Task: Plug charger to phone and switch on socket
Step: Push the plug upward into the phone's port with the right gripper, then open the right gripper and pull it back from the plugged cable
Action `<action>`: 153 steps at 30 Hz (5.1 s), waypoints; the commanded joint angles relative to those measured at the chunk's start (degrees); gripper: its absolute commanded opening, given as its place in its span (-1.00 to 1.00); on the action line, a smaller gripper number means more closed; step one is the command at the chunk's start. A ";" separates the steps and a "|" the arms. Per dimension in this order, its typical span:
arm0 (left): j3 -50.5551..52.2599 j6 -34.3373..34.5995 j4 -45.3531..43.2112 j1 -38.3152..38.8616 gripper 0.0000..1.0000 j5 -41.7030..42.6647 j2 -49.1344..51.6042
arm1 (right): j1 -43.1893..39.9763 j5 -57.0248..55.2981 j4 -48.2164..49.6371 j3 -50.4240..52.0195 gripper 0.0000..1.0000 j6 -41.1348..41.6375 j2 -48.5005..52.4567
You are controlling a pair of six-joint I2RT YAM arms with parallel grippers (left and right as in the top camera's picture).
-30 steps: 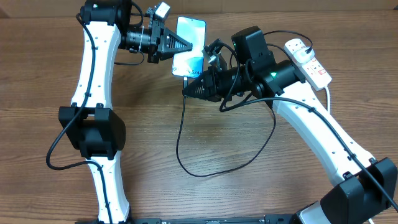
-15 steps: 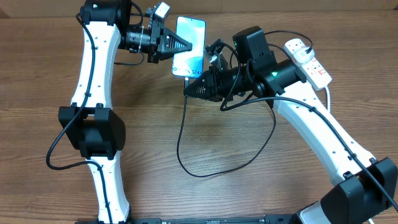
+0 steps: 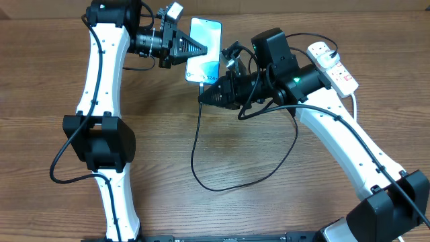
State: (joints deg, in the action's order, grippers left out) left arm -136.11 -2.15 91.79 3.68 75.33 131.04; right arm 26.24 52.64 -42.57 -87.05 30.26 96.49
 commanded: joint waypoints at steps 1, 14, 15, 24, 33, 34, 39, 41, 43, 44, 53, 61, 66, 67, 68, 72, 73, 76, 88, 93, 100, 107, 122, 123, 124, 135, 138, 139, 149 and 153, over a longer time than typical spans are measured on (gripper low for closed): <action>-0.37 -2.14 0.33 0.13 -0.92 2.01 -0.11 | -0.81 0.13 0.55 -0.83 -0.93 0.48 -1.01; -0.37 -2.62 1.38 0.20 -0.92 2.62 -0.11 | -0.87 -0.13 1.07 -0.83 -0.93 0.46 -1.01; -0.37 -2.62 1.53 0.22 -0.91 2.56 -0.11 | -0.87 -0.22 1.46 -0.83 -0.92 0.87 -1.01; -0.37 -5.20 4.83 0.52 -0.92 2.23 -0.11 | -0.85 -2.71 3.39 -0.83 -0.92 2.36 -0.94; -0.37 -5.16 5.05 0.59 -0.92 0.70 -0.13 | -0.87 -3.10 4.63 -0.83 -0.93 2.34 0.74; -0.37 -5.16 5.05 0.59 -0.92 0.68 -0.13 | -0.90 -3.13 4.74 -0.83 -0.93 2.34 1.01; -0.37 -5.14 5.05 0.63 -0.92 -0.57 -0.13 | -2.12 -3.06 5.73 -0.83 -0.93 2.38 1.31; -0.37 -5.14 5.05 0.63 -0.92 -0.98 -0.13 | -2.93 -3.08 5.92 -0.83 -0.93 2.36 1.31; -0.37 -5.14 5.05 0.63 -0.92 -0.76 -0.13 | -3.45 -3.06 5.97 -0.83 -0.93 2.36 1.31; -0.37 -5.11 5.05 0.68 -0.92 -0.79 -0.13 | -3.50 -3.06 6.10 -0.83 -0.93 2.36 1.31; -0.37 -4.90 5.05 1.27 -0.92 -0.79 -0.13 | -3.50 -3.08 8.76 -0.83 -0.93 2.86 1.38; -0.37 -4.66 5.05 0.33 -0.92 -0.98 -0.13 | -3.50 1.73 8.46 -0.83 -0.69 2.99 1.36; -0.37 -3.91 4.81 -1.53 -0.91 -0.79 -0.13 | -3.50 7.28 7.85 -0.83 -0.61 4.63 1.36; -0.37 -3.32 4.66 -2.08 -0.92 -0.81 -0.13 | -3.50 7.69 6.75 -0.83 -0.44 4.76 1.36; -0.37 -3.04 4.59 -2.25 -0.92 -0.79 -0.13 | -3.48 7.61 6.19 -0.83 -0.37 4.92 1.36; -0.37 0.59 3.89 -3.30 -0.92 -0.70 -0.13 | -2.75 3.37 2.03 -0.83 -0.28 4.92 1.36; -0.37 1.27 3.72 -3.34 -0.92 -0.24 -0.13 | -2.34 1.79 1.31 -0.83 -0.25 4.94 1.36; -0.37 1.33 3.52 -3.28 -0.92 3.10 -0.13 | -0.72 -0.83 1.22 -0.83 -0.22 6.01 1.36; -0.37 1.33 3.56 -2.75 -0.92 4.17 -0.13 | 2.95 -6.56 8.07 -0.83 -0.43 13.79 1.36; -0.37 1.29 3.56 -2.75 -0.92 4.17 -0.13 | 2.78 -6.78 8.74 -0.83 -0.63 14.36 1.36; -0.37 0.85 3.67 -2.75 -0.92 3.67 -0.13 | 2.49 -6.62 10.88 -0.83 -0.64 14.58 1.36; -0.37 0.83 3.82 -2.75 -0.92 3.56 -0.13 | 1.38 -6.51 10.97 -0.83 -0.66 14.58 1.36; -0.37 0.83 4.02 -2.73 -0.92 3.56 -0.13 | 1.38 -6.51 12.28 -0.83 -0.92 15.21 1.36; -0.37 0.83 4.04 -2.71 -0.92 3.56 -0.13 | 1.38 -6.56 12.59 -0.83 -0.93 15.41 1.36; -0.37 0.79 4.15 -2.64 -0.92 3.56 -0.13 | 1.38 -6.56 12.96 -0.83 -0.93 15.41 1.36; -0.37 -0.59 5.05 -1.66 -0.92 3.13 -0.13 | -0.52 -6.78 14.05 -0.83 -0.93 15.30 1.44; -0.37 -0.57 5.05 -1.66 -0.92 3.13 -0.13 | -1.25 -6.73 14.01 -0.83 -0.93 14.84 1.53; -0.37 -0.48 5.05 -1.66 -0.92 3.13 -0.13 | -1.31 -6.73 14.01 -0.83 -0.93 14.67 1.53; -0.37 -0.66 4.83 -1.64 -0.92 3.04 -0.13 | -1.29 -6.32 13.77 -0.83 -0.02 14.49 1.53; -0.37 -0.37 3.10 -2.36 -0.92 2.14 -0.11 | -1.29 -5.88 12.63 -0.83 0.71 14.49 1.53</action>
State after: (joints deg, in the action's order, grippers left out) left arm -136.11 -1.69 95.46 0.78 75.72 131.17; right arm 25.78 48.60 -29.67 -87.00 45.25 97.45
